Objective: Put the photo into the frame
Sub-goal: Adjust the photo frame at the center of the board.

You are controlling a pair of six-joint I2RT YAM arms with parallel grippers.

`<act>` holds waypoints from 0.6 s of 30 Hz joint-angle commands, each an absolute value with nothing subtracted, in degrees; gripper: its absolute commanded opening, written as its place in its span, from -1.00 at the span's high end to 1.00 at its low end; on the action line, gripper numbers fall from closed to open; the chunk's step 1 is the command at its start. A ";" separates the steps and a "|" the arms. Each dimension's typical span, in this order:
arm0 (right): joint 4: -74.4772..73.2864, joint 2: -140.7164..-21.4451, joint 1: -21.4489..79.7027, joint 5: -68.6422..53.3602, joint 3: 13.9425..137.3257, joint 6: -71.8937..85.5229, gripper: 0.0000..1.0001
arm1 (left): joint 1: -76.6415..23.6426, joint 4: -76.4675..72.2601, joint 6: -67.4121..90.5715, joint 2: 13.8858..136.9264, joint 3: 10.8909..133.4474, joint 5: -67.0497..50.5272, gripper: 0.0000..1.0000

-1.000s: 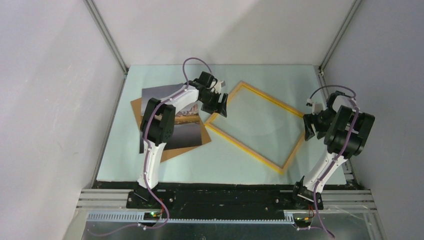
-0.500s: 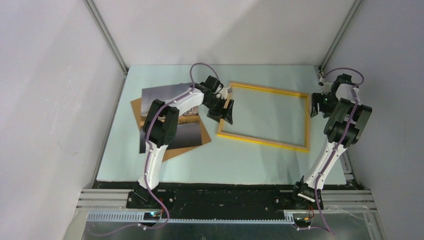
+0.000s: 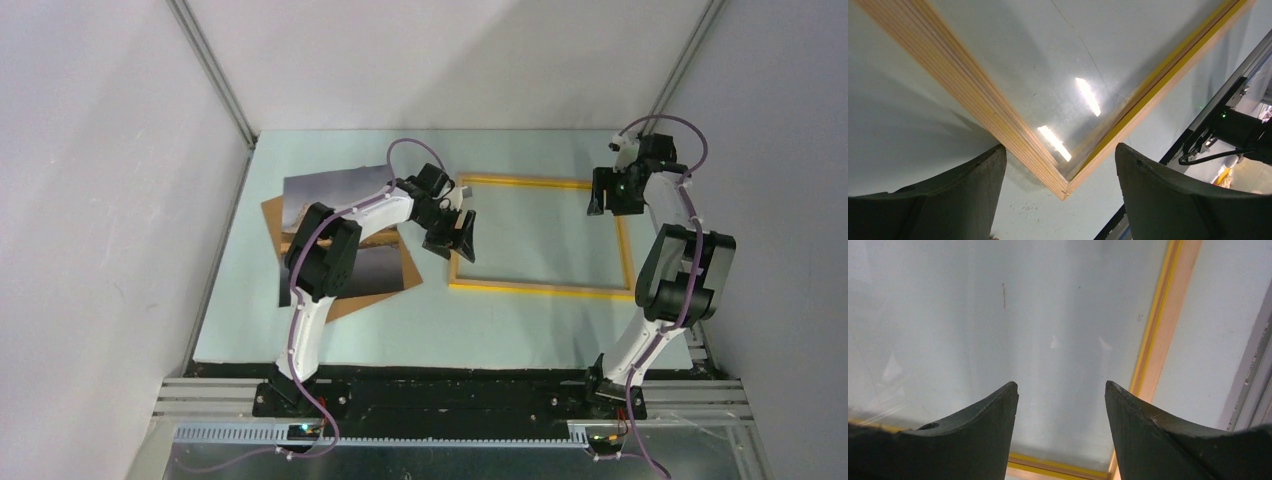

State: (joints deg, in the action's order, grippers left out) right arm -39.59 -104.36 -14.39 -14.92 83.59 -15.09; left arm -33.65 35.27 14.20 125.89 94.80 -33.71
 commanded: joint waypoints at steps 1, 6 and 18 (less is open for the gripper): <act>-35.88 -103.07 -13.05 -13.53 82.38 -11.74 -0.36 | -34.02 34.84 15.17 123.51 93.58 -32.55 -0.71; -35.30 -105.62 -13.00 -10.77 82.40 -10.66 -0.38 | -33.95 34.57 15.19 123.07 93.64 -30.46 -0.77; -37.63 -112.93 -15.25 -10.43 84.41 -10.56 -0.42 | -33.79 34.51 14.46 123.88 96.02 -26.85 -0.85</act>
